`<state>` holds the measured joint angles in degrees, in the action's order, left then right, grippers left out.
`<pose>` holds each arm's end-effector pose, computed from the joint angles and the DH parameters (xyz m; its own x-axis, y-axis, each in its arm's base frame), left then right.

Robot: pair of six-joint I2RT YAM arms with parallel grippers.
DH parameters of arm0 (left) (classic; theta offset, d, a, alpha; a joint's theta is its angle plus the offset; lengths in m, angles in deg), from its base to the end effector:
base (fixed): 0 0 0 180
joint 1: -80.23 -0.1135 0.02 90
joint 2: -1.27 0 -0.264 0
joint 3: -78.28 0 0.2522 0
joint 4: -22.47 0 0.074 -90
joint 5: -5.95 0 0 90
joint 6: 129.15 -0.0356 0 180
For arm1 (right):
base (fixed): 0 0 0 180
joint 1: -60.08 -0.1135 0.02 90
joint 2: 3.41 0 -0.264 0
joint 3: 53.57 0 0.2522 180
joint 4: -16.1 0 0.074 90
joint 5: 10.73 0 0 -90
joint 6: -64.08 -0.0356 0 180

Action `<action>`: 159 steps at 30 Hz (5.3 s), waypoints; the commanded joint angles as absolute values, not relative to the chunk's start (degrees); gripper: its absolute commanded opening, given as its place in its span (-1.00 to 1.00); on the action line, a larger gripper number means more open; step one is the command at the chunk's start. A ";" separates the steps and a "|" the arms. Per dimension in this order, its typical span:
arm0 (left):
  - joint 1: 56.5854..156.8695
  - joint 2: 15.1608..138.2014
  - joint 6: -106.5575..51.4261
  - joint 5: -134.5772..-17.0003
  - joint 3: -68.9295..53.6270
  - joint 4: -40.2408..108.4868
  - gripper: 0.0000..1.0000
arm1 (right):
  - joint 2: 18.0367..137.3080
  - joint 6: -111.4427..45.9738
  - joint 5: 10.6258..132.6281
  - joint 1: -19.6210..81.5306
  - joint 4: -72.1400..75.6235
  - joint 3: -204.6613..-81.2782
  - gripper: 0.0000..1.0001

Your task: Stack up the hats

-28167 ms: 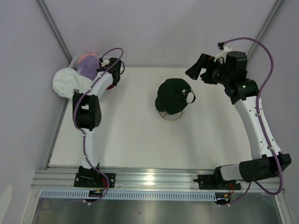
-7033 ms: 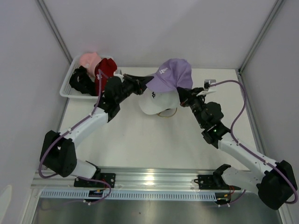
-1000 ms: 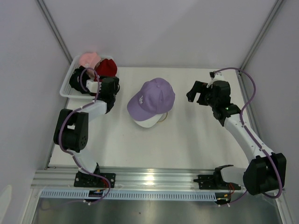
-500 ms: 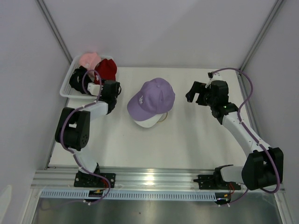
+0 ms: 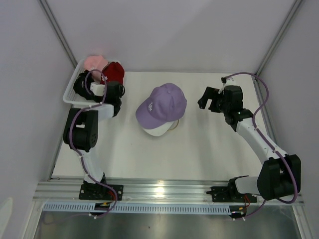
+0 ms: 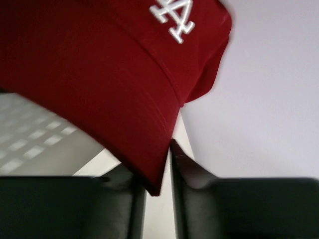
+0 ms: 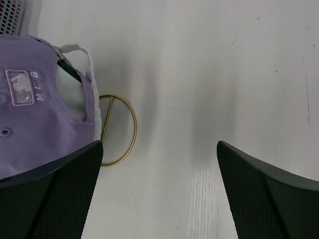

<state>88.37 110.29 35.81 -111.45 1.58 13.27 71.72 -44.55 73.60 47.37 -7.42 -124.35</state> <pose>0.4144 -0.0427 0.1868 0.1824 -0.8922 -0.4132 -0.4515 0.2973 -0.8413 0.2923 0.0695 0.2984 -0.5293 0.2065 -0.8229 -0.1425 0.9345 0.3262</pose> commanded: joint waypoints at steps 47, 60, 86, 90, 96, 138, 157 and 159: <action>102.98 88.98 7.78 -51.20 -13.09 4.34 -0.99 | 57.33 -58.52 77.24 49.62 -11.89 -132.90 0.99; 105.10 80.13 3.65 -45.82 6.76 1.78 -0.99 | 54.25 -59.85 76.28 55.86 -17.26 -131.67 0.99; 102.02 73.78 0.58 -50.12 26.28 2.13 -0.99 | 51.08 -59.23 73.03 55.86 -19.55 -127.63 0.99; 101.94 71.42 0.41 -52.05 30.67 2.65 -0.99 | 51.26 -59.23 73.29 55.95 -19.81 -127.36 0.99; 101.41 66.76 2.07 -55.83 35.42 8.44 -0.99 | 52.14 -59.67 72.24 55.86 -19.46 -127.10 0.99; 87.17 52.32 6.12 -58.85 40.71 19.11 0.72 | 48.19 -59.41 72.06 55.86 -20.60 -124.99 0.99; 87.17 48.02 7.08 -59.10 34.72 27.63 0.72 | 47.92 -59.85 72.32 55.95 -20.78 -123.59 0.99; 87.26 49.87 8.57 -58.56 34.99 25.60 0.69 | 47.92 -59.93 72.24 55.86 -20.78 -123.59 0.99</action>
<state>87.65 47.25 6.39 -59.87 35.90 27.54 48.64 -59.94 72.31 55.72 -21.41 -123.58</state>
